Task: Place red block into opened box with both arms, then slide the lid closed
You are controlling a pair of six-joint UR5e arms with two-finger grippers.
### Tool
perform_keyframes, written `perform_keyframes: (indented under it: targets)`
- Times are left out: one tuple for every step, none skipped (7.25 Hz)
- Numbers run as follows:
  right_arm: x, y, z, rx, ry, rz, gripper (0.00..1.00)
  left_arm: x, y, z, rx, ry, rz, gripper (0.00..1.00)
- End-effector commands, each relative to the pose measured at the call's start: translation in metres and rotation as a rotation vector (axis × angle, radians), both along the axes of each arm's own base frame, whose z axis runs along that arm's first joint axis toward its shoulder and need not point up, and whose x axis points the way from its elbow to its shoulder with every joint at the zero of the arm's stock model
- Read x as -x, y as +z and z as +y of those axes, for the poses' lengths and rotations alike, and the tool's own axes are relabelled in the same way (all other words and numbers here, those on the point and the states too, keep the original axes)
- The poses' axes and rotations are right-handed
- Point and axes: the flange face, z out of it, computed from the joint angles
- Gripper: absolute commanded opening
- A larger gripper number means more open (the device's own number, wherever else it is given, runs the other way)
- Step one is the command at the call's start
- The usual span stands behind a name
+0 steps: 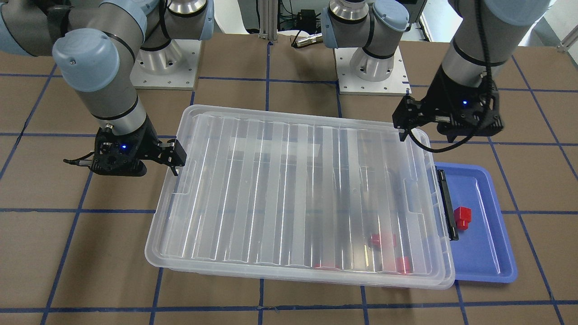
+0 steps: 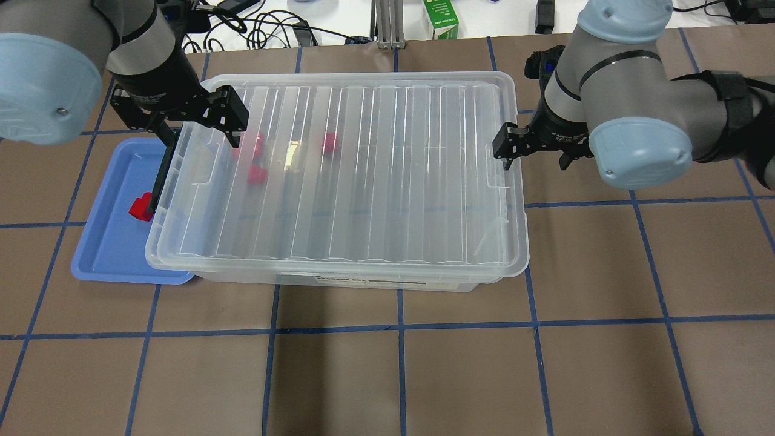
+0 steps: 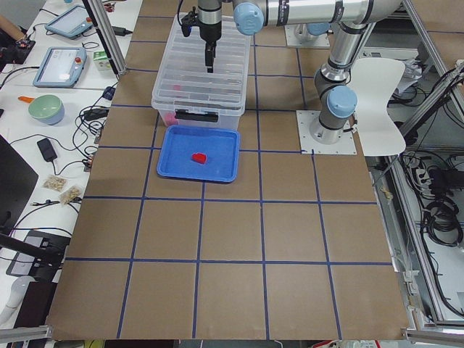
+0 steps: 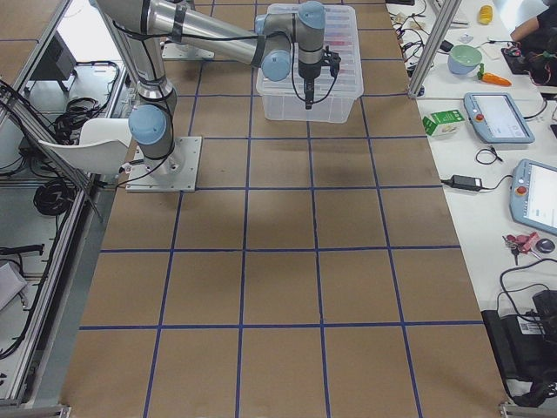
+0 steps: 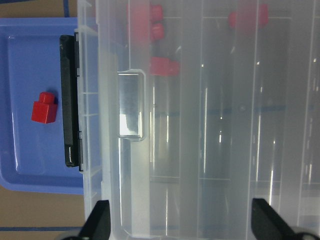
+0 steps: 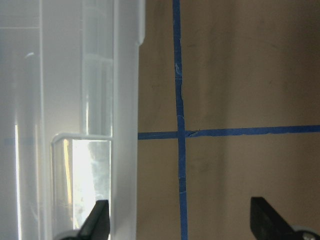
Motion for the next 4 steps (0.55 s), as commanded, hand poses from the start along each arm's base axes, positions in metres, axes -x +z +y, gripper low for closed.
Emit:
perform_keyframes:
  targets:
    - [0.009, -0.003, -0.003, -0.008, -0.013, 0.005, 1.0, -0.082, -0.016, -0.009, -0.031, 0.005, 0.033, 1.0]
    - [0.02, -0.004, -0.005, -0.015, -0.013, 0.006, 1.0, -0.113, -0.032, -0.015, -0.055, -0.074, 0.044, 1.0]
    - [0.03, -0.003, -0.006, -0.017, 0.001, 0.009, 1.0, -0.152, -0.05, -0.019, -0.082, -0.117, 0.06, 1.0]
    - [0.04, -0.003, -0.008, -0.018, -0.011, 0.009, 1.0, -0.181, -0.068, -0.026, -0.084, -0.136, 0.067, 1.0]
